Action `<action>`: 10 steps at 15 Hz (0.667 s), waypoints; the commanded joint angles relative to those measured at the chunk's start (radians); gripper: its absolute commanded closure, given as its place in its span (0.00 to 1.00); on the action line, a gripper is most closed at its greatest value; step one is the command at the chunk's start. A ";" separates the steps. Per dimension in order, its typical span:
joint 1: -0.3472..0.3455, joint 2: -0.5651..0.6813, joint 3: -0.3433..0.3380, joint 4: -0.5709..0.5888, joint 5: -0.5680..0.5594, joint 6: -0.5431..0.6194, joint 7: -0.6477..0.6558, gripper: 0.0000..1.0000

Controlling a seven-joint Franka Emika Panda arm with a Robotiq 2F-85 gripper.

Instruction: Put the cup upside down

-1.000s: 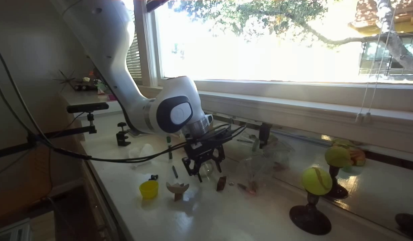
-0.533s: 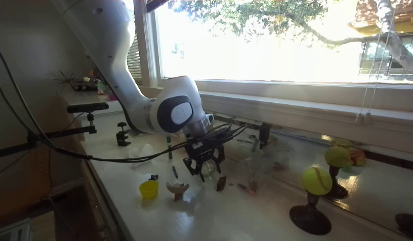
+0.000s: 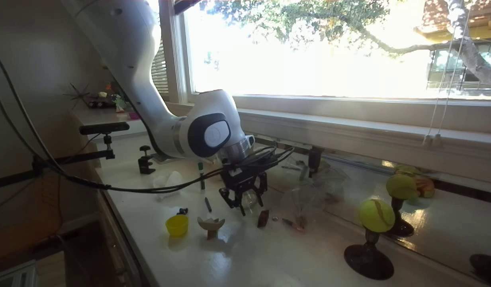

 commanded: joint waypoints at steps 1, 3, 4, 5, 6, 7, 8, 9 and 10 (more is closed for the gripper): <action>0.028 -0.036 -0.029 0.012 -0.068 -0.055 0.031 0.42; 0.057 -0.062 -0.053 0.018 -0.133 -0.095 0.056 0.39; 0.074 -0.079 -0.065 0.023 -0.177 -0.127 0.077 0.40; 0.086 -0.092 -0.070 0.030 -0.217 -0.157 0.098 0.37; 0.095 -0.107 -0.069 0.036 -0.253 -0.189 0.117 0.37; 0.103 -0.120 -0.064 0.044 -0.289 -0.227 0.138 0.38; 0.110 -0.132 -0.056 0.055 -0.329 -0.274 0.162 0.36; 0.116 -0.140 -0.044 0.065 -0.363 -0.319 0.179 0.36; 0.121 -0.148 -0.033 0.073 -0.392 -0.364 0.194 0.36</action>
